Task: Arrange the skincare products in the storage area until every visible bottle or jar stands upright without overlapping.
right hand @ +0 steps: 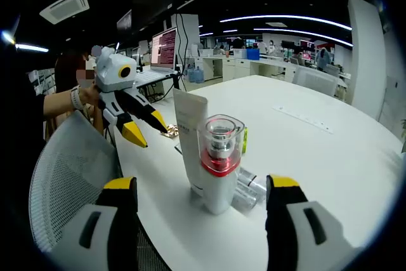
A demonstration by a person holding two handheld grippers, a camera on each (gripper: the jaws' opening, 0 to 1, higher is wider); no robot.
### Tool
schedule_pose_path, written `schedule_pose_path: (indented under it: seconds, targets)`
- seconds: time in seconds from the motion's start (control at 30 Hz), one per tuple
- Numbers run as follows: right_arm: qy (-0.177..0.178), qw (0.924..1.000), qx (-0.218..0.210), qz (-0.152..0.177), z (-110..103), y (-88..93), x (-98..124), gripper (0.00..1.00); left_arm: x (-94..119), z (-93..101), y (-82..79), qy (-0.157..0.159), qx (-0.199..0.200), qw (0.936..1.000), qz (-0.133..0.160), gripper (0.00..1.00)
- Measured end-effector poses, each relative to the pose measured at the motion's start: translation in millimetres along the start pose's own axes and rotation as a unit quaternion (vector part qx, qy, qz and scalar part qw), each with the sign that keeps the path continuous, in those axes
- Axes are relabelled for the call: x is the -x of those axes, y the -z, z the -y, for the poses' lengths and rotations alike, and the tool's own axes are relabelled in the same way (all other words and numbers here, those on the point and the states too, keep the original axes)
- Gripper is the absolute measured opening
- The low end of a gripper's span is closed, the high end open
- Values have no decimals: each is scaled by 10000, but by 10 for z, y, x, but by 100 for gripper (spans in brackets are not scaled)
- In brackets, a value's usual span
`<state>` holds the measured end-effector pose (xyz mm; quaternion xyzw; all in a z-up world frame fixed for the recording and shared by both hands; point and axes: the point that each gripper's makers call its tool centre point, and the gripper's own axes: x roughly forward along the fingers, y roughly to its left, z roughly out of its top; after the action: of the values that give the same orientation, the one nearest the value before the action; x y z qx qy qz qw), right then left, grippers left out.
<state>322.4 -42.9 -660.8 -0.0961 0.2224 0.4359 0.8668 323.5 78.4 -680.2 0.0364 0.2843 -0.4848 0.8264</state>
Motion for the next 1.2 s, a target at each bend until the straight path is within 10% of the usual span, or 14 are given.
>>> schedule_pose_path:
  seconds: [0.33, 0.6, 1.2]
  targets:
    - [-82, 9995, -303, -16, 46, 34, -19, 86, 253, -153, -418, -569, 140, 9961, 666, 66]
    - [231, 9995, -200, -33, 158, -26, 66, 90, 382, -165, -367, -767, 103, 9952, 601, 97]
    - [419, 9985, 213, -271, 149, -10, 99, 87, 313, -37, -112, -842, -157, 9959, 279, 90]
